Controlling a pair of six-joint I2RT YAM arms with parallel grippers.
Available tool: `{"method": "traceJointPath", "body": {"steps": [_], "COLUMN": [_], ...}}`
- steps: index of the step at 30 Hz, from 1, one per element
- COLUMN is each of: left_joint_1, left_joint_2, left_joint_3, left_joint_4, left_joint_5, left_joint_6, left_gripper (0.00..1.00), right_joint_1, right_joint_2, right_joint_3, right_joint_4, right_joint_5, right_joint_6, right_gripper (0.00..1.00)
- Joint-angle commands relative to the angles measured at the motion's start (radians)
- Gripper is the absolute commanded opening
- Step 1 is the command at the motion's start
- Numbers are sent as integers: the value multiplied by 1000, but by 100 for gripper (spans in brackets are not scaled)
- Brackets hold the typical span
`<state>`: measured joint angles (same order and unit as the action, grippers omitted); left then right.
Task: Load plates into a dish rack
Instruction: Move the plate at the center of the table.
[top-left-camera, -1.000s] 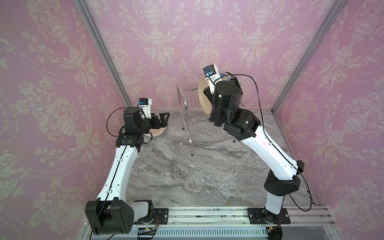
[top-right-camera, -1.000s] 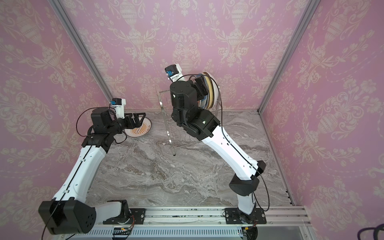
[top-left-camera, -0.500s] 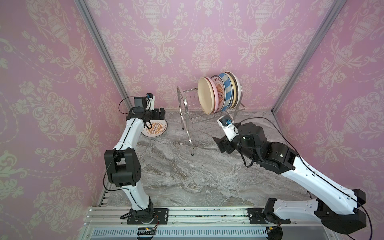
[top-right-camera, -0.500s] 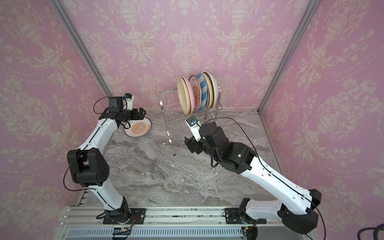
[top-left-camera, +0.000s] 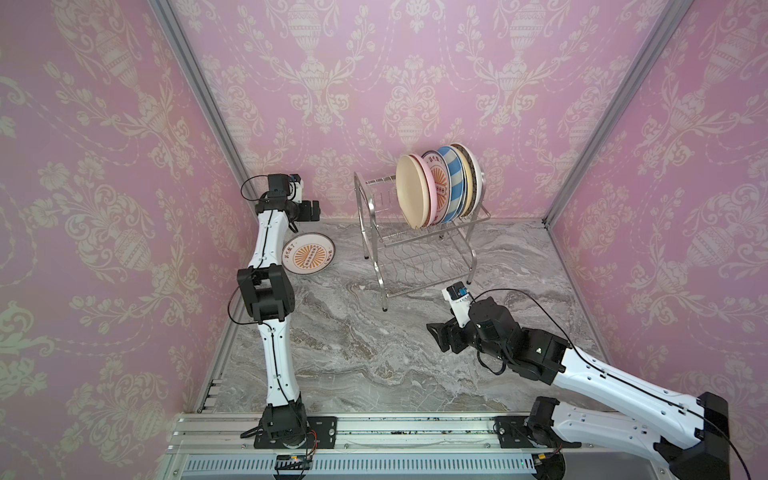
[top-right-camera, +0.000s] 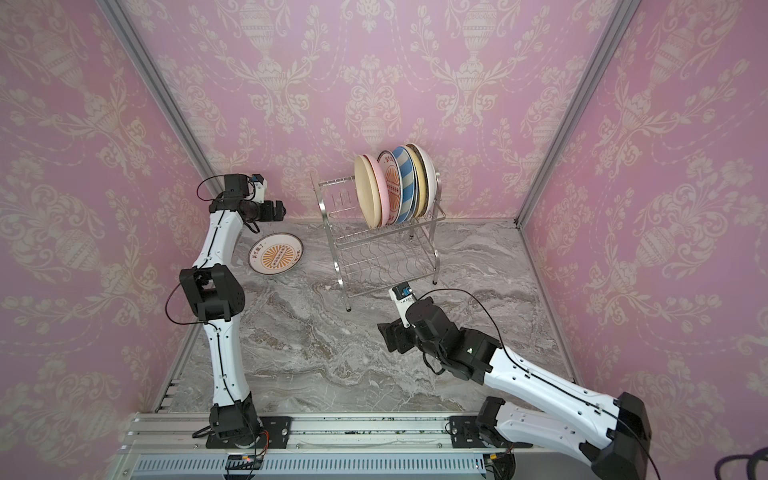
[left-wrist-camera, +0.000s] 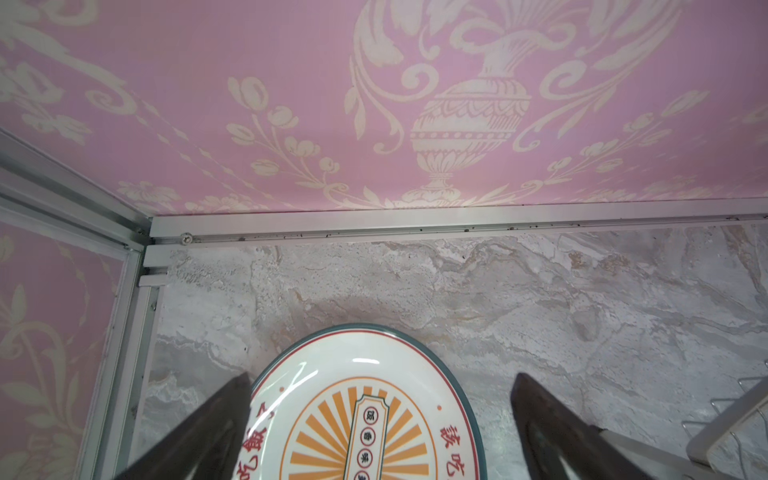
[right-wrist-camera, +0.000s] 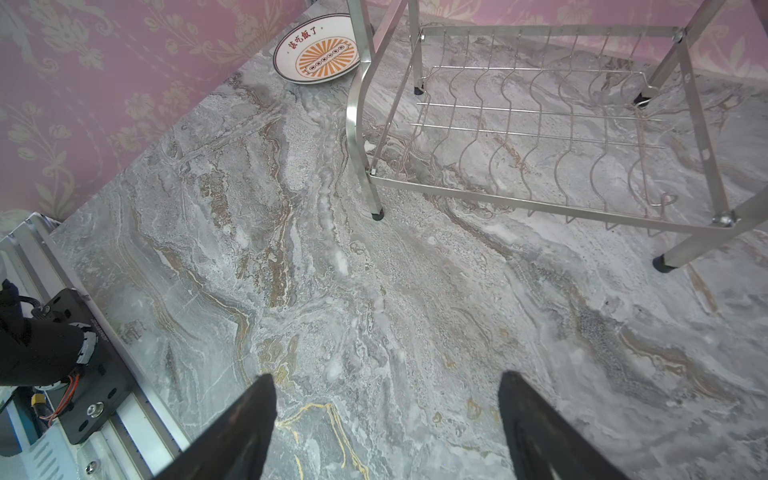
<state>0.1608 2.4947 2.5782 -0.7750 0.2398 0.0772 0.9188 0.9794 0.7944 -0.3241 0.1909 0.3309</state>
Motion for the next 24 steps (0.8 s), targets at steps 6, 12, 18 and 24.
{"method": "traceJointPath", "body": {"steps": [6,12,18,24], "left_joint_1": [50,73,108,118], "left_joint_2": [161,174,215,260], "left_joint_3": [172,112,117,126], "left_joint_4": [-178,-90,-47,-52], "left_joint_5": [49,35,31,42], "left_joint_6": [44,40,36,71], "left_gripper": [99,99,99,99], "right_joint_1": [17,32,41,46], "right_joint_2": [81,138,175,213], "right_joint_3": [-3,1,27,53], "right_joint_4": [131,159,157,153], "right_joint_5": [-29,-31,-31,-40], "right_joint_6": [82,106,111,117], "right_gripper": [84,84,84,84]}}
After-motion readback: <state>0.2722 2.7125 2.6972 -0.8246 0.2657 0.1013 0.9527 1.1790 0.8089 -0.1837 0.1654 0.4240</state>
